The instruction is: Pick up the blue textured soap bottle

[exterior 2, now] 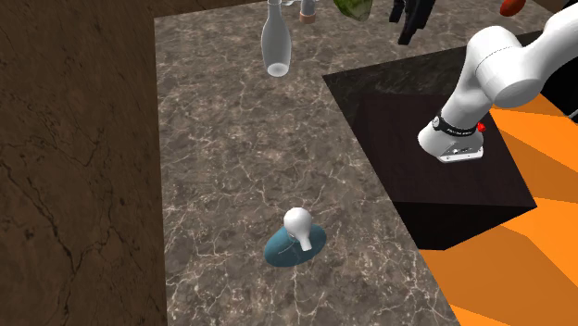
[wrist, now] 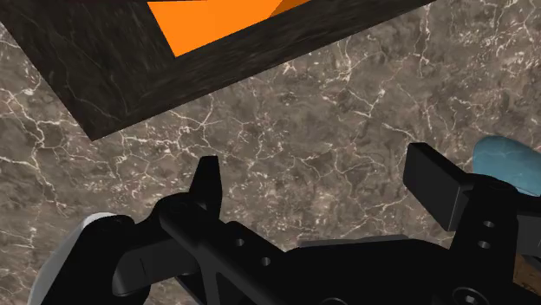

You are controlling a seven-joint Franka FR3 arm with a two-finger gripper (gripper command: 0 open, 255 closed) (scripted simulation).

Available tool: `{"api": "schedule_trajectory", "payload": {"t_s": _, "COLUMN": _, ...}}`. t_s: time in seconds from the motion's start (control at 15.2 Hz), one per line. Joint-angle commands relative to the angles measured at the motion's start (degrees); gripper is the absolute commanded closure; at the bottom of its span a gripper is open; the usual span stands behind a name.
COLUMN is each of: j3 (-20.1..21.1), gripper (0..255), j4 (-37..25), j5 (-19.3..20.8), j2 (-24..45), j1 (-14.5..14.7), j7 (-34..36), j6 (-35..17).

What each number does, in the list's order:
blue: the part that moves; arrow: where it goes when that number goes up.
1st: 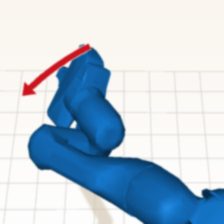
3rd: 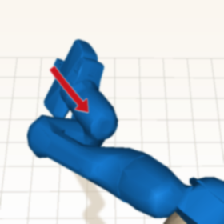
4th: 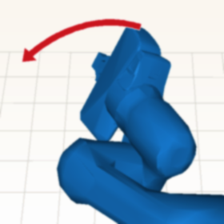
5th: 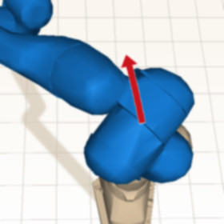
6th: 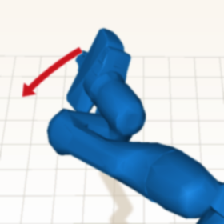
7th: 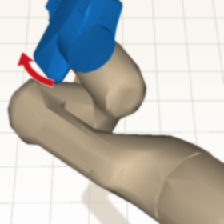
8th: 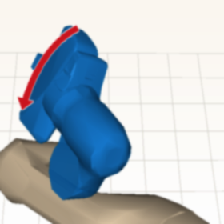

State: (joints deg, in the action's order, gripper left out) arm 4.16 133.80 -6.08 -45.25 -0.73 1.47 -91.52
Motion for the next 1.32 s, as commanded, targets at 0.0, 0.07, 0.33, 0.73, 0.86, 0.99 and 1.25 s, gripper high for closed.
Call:
{"api": "schedule_trajectory", "payload": {"t_s": 0.0, "j3": 0.0, "gripper": 0, "j4": 0.0, "j5": 0.0, "j2": 0.0, "j1": 0.0, "j7": 0.0, "j6": 0.0}}
{"api": "schedule_trajectory", "payload": {"t_s": 0.07, "j3": 1.1, "gripper": 0, "j4": 0.9, "j5": -0.6, "j2": 0.1, "j1": 0.5, "j7": 0.7, "j6": -2.1}}
{"api": "schedule_trajectory", "payload": {"t_s": 0.33, "j3": 5.7, "gripper": 0, "j4": 3.6, "j5": -2.7, "j2": 1.6, "j1": 2.2, "j7": 3.3, "j6": -10.4}}
{"api": "schedule_trajectory", "payload": {"t_s": 0.73, "j3": 13.0, "gripper": 0, "j4": 5.4, "j5": -4.4, "j2": 6.2, "j1": 3.9, "j7": 7.6, "j6": -23.2}}
{"api": "schedule_trajectory", "payload": {"t_s": 0.86, "j3": 15.6, "gripper": 0, "j4": 5.4, "j5": -4.4, "j2": 8.4, "j1": 4.2, "j7": 9.2, "j6": -27.5}}
{"api": "schedule_trajectory", "payload": {"t_s": 0.99, "j3": 18.4, "gripper": 0, "j4": 5.1, "j5": -4.1, "j2": 10.8, "j1": 4.2, "j7": 11.0, "j6": -31.7}}
{"api": "schedule_trajectory", "payload": {"t_s": 1.25, "j3": 24.3, "gripper": 0, "j4": 3.5, "j5": -1.9, "j2": 16.3, "j1": 3.1, "j7": 15.2, "j6": -39.7}}
